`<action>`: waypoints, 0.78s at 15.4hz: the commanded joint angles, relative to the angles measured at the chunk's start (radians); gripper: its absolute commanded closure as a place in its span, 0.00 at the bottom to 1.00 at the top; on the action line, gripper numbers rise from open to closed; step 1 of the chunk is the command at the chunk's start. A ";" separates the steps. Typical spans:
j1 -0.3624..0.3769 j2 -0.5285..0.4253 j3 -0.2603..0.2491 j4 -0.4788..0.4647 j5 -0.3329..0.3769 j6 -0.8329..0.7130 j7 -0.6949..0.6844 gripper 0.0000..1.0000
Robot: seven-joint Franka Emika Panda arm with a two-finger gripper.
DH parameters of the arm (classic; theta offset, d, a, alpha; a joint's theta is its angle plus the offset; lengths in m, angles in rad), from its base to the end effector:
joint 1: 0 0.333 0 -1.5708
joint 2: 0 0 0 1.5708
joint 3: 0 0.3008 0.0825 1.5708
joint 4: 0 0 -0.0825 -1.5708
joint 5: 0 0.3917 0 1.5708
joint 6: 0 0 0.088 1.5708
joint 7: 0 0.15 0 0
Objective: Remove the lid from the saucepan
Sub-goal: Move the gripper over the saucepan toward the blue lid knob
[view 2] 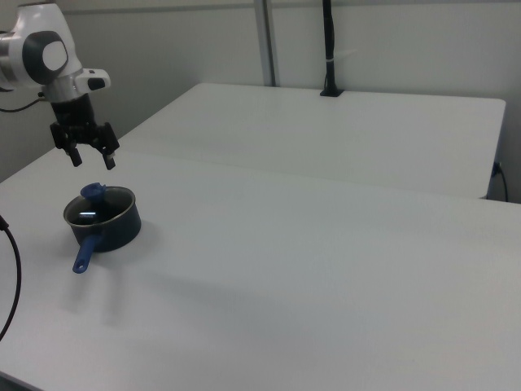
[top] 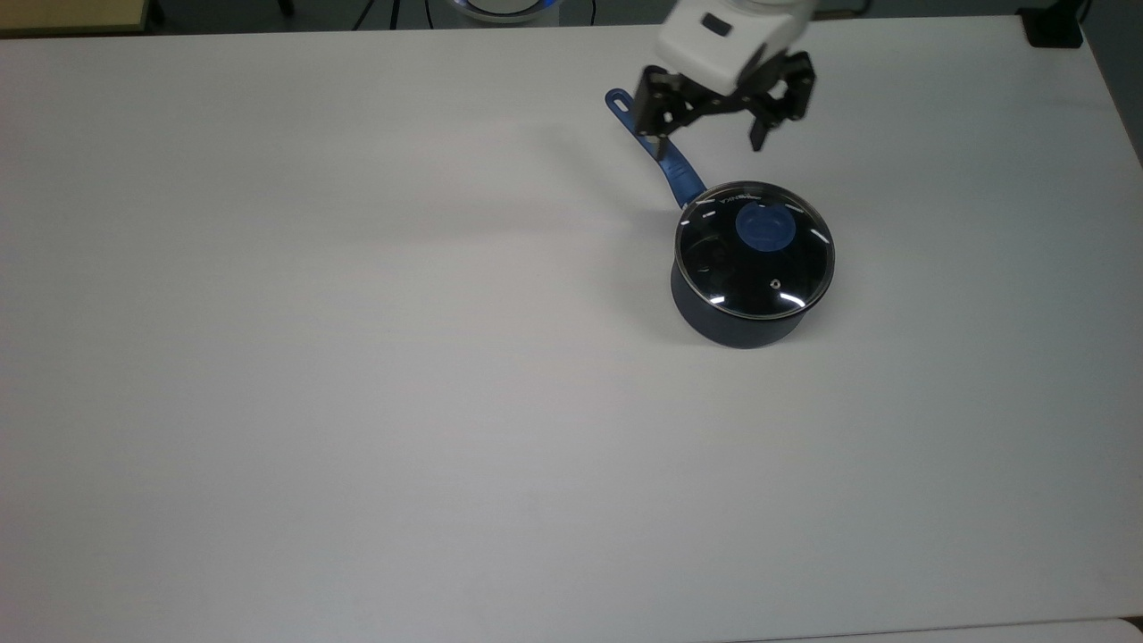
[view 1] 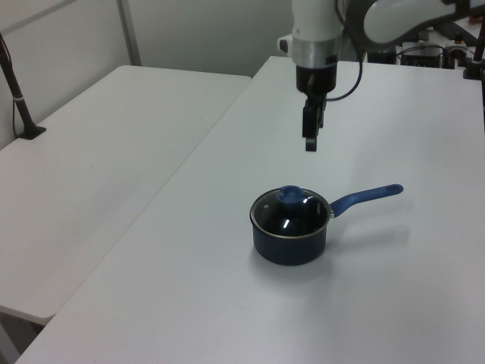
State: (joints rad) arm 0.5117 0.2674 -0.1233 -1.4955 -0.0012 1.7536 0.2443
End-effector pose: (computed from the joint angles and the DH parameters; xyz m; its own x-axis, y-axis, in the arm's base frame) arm 0.5950 0.2507 0.4579 0.9890 0.1480 0.0010 0.1479 -0.9884 0.0344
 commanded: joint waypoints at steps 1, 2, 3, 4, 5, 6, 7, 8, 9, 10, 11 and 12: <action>0.050 0.073 -0.045 0.075 0.044 0.009 0.128 0.00; 0.060 0.091 -0.045 0.090 0.046 0.010 0.159 0.00; 0.073 0.111 -0.044 0.110 0.046 0.012 0.183 0.00; 0.080 0.133 -0.041 0.129 0.046 0.021 0.205 0.00; 0.083 0.150 -0.036 0.136 0.046 0.033 0.225 0.00; 0.083 0.161 -0.032 0.141 0.046 0.052 0.242 0.00; 0.086 0.173 -0.032 0.141 0.046 0.064 0.250 0.00; 0.097 0.187 -0.032 0.141 0.044 0.067 0.256 0.00; 0.102 0.202 -0.032 0.144 0.044 0.069 0.262 0.00; 0.103 0.220 -0.032 0.164 0.044 0.069 0.266 0.00; 0.103 0.240 -0.033 0.187 0.044 0.069 0.268 0.00; 0.103 0.254 -0.033 0.201 0.044 0.069 0.270 0.00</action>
State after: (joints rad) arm 0.6016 0.4623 -0.1400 -1.3688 0.0295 1.8183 0.4926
